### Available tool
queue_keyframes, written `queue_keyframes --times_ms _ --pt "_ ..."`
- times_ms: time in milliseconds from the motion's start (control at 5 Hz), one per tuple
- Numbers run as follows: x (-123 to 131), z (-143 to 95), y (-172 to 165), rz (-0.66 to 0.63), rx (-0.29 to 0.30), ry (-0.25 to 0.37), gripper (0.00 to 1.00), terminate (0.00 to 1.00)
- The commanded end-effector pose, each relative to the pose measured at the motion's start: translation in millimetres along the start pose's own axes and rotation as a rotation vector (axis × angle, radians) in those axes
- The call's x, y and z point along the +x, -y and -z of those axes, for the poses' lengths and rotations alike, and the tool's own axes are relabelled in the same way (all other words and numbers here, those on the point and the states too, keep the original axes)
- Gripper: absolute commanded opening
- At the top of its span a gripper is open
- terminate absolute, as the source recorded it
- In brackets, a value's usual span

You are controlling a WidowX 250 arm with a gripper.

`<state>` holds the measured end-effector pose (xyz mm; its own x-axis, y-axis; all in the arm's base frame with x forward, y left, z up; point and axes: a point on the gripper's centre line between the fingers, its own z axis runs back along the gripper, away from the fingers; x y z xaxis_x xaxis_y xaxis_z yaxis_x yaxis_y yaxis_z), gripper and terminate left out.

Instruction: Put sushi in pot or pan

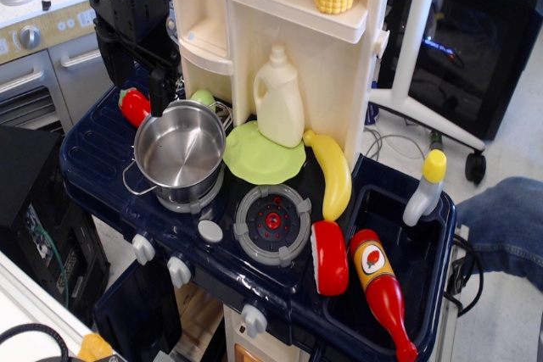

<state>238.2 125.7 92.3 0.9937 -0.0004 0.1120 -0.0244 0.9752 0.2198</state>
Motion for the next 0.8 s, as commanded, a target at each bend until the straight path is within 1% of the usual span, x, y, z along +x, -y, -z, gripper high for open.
queue_keyframes --times_ms 0,200,400,600 --pt "0 0 0 0.000 0.000 0.000 1.00 0.00" --pt "-17 -26 45 -0.167 0.025 -0.058 1.00 0.00" --pt "-30 -48 92 -0.329 0.008 -0.074 1.00 0.00" --pt "-35 -67 134 -0.375 0.001 -0.092 1.00 0.00"
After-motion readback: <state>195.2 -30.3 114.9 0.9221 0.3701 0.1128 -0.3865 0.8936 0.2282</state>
